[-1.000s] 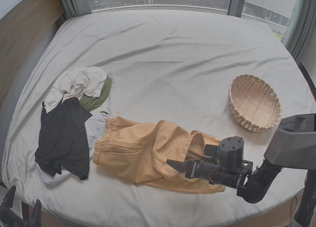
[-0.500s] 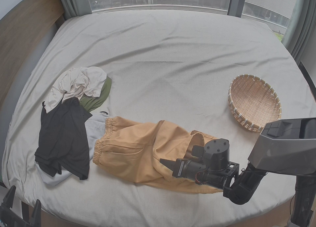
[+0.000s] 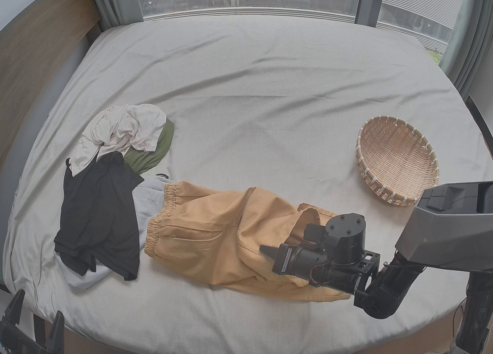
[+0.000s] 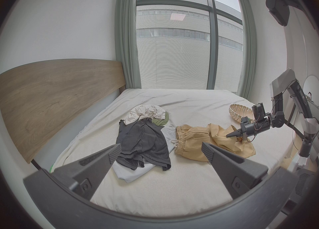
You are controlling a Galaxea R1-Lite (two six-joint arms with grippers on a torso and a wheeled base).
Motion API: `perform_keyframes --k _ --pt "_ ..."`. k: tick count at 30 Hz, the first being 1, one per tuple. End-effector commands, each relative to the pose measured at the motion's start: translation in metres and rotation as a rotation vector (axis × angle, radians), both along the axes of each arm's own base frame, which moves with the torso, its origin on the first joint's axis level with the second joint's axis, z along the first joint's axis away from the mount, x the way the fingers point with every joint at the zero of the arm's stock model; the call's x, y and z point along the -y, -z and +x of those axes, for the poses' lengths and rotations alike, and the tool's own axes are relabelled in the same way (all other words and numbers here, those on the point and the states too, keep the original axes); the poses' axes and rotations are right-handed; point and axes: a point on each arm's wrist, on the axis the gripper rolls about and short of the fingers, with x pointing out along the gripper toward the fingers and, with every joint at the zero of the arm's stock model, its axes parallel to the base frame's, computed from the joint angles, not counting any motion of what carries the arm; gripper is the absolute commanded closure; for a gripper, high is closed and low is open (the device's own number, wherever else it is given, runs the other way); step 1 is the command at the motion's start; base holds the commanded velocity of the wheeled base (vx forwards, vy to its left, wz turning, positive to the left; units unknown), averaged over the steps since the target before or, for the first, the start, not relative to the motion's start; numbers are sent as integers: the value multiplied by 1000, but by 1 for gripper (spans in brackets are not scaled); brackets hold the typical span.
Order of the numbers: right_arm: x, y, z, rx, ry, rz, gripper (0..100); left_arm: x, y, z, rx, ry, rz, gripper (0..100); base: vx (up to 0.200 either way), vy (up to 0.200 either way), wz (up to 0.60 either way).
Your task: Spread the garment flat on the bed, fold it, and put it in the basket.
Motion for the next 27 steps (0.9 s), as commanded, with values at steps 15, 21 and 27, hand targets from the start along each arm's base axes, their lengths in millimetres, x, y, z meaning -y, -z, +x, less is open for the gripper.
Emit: perform_keyframes --k 15,21,27 --pt "-16 12 1 10 -37 14 0 0 5 0 -3 0 -4 0 0 0 0" --pt "-18 10 2 26 -37 28 100 0 5 0 -3 -4 -5 0 0 0 0" --pt "-18 10 -1 25 -43 27 100 0 4 0 0 -4 -4 0 0 0 0"
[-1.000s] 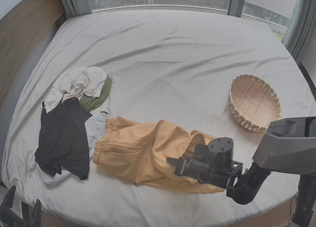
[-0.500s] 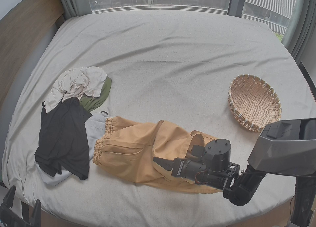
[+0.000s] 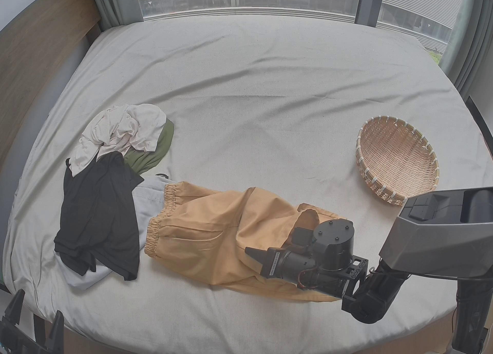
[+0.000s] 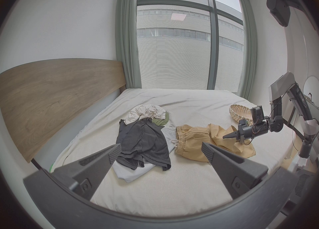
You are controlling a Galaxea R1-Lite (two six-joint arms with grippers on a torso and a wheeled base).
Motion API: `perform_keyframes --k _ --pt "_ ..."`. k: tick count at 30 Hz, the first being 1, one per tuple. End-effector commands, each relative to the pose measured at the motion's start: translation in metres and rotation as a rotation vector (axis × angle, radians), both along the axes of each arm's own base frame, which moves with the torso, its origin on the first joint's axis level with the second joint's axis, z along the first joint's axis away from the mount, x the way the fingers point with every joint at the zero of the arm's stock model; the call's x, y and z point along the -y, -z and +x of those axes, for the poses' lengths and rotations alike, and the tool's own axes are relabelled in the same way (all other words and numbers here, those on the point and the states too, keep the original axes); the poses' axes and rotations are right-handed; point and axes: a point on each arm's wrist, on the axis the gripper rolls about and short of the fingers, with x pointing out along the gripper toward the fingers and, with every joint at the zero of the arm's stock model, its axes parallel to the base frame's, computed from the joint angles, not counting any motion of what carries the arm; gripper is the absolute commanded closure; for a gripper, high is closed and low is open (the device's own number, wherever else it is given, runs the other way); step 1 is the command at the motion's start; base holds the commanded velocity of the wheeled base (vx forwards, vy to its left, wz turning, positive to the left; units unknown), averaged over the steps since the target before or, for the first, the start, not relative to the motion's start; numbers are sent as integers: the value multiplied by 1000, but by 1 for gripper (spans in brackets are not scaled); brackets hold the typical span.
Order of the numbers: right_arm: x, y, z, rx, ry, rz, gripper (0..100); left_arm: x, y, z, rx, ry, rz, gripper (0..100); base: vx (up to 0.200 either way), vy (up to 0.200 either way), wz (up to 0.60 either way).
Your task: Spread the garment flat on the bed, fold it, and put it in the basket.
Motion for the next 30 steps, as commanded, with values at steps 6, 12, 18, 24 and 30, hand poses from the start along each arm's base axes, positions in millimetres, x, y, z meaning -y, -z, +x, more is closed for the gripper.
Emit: perform_keyframes --k 6,12,18,24,30 --pt "6 2 -6 -2 -4 -2 100 0 3 0 13 3 4 0 0 0 0" --pt "17 -13 -8 22 18 19 100 -1 -104 1 169 113 -122 0 0 0 0" --pt "33 -27 -19 27 34 18 100 10 -113 49 -132 390 -406 0 0 0 0" --pt "44 -34 -15 54 67 41 100 30 -115 112 -267 425 -473 0 0 0 0" --pt "50 -36 -12 67 87 52 100 32 -100 166 -331 339 -473 0 0 0 0"
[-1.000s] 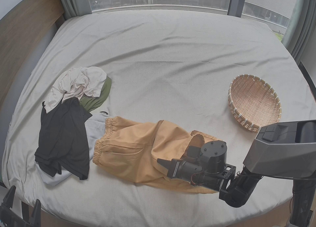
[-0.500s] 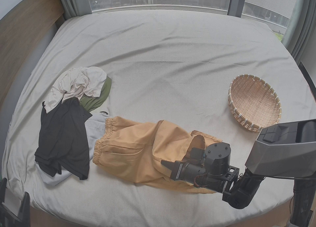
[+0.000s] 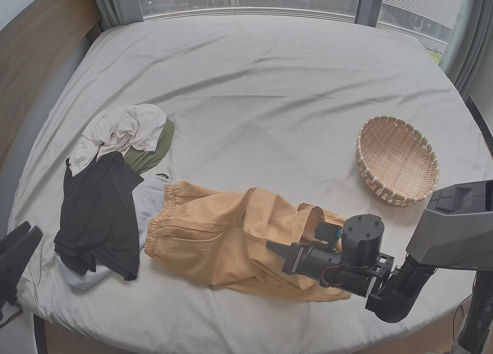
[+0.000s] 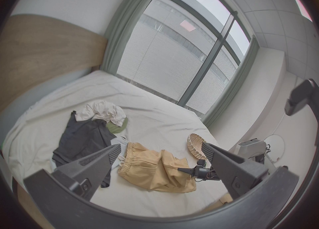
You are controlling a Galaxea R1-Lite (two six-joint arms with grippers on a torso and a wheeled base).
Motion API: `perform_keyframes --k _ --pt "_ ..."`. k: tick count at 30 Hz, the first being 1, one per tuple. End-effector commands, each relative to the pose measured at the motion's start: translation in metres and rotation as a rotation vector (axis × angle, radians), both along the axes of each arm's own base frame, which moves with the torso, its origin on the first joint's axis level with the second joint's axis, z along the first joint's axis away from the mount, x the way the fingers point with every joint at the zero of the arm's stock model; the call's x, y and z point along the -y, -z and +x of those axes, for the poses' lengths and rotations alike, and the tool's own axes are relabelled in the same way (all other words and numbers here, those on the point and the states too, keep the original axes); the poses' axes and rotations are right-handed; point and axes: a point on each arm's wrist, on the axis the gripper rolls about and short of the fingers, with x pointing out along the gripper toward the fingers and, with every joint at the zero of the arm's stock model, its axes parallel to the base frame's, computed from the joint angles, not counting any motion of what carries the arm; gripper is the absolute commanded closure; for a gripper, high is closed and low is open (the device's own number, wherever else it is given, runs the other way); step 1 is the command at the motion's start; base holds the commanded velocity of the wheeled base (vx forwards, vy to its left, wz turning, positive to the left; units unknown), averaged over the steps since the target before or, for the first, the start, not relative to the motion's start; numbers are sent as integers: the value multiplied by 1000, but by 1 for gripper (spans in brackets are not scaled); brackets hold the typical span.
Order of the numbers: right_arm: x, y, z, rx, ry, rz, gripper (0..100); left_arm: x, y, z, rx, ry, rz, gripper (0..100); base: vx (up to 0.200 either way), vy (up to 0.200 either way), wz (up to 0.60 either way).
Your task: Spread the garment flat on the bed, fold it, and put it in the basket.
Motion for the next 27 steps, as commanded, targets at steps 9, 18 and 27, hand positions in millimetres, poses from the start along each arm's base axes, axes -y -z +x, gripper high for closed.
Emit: perform_keyframes --k 9,18,27 --pt "20 -15 3 46 52 37 100 -6 43 126 -333 5 -27 0 0 0 0" --pt "19 -15 3 46 51 39 100 -28 75 155 -366 98 -4 0 0 0 0" --pt "19 -13 2 40 46 34 100 -29 101 174 -385 229 17 0 0 0 0"
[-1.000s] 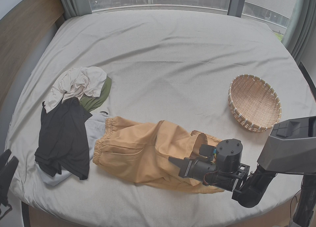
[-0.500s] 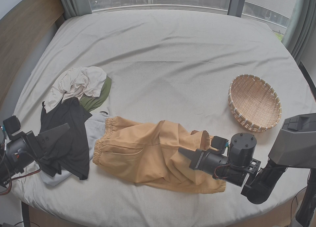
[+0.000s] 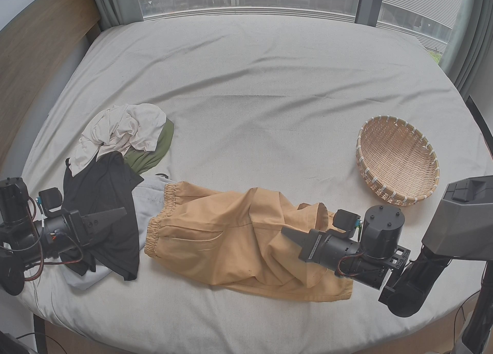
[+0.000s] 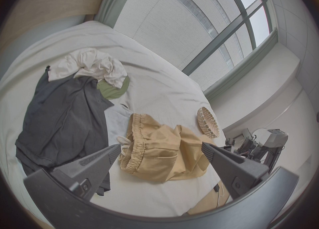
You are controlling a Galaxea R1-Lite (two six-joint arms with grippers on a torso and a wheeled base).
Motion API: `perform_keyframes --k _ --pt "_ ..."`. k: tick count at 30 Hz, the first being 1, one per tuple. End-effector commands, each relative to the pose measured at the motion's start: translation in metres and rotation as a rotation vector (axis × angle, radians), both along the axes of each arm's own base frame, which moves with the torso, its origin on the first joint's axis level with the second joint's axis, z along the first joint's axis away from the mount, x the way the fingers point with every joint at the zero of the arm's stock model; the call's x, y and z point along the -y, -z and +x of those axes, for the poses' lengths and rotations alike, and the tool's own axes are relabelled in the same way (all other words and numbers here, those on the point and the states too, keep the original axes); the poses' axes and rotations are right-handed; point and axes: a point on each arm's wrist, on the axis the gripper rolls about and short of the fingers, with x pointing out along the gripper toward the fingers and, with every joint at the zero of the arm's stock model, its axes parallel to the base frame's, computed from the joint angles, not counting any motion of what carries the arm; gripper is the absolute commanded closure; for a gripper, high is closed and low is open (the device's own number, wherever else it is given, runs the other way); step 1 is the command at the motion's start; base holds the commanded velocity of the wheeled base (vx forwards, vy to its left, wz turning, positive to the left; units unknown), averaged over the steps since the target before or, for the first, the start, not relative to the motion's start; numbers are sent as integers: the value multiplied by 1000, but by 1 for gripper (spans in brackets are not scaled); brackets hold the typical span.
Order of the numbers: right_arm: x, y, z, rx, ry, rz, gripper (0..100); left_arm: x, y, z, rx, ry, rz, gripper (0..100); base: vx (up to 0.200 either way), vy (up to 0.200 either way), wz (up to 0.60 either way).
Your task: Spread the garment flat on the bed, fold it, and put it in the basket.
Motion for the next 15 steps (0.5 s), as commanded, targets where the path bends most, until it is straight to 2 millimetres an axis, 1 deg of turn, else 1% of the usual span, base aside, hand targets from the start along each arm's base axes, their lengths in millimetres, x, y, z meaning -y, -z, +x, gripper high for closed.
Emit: perform_keyframes --k 1,7,11,15 --pt "-1 1 -1 -2 -6 -1 100 -3 30 17 -79 34 13 0 0 0 0" --pt "-1 0 -2 -1 -6 0 100 0 44 28 -64 103 6 0 0 0 0" --pt "-1 0 -3 -3 -7 0 100 -1 56 37 -74 109 4 0 0 0 0" --pt "-1 -2 -5 0 -11 1 100 0 67 47 -35 134 18 0 0 0 0"
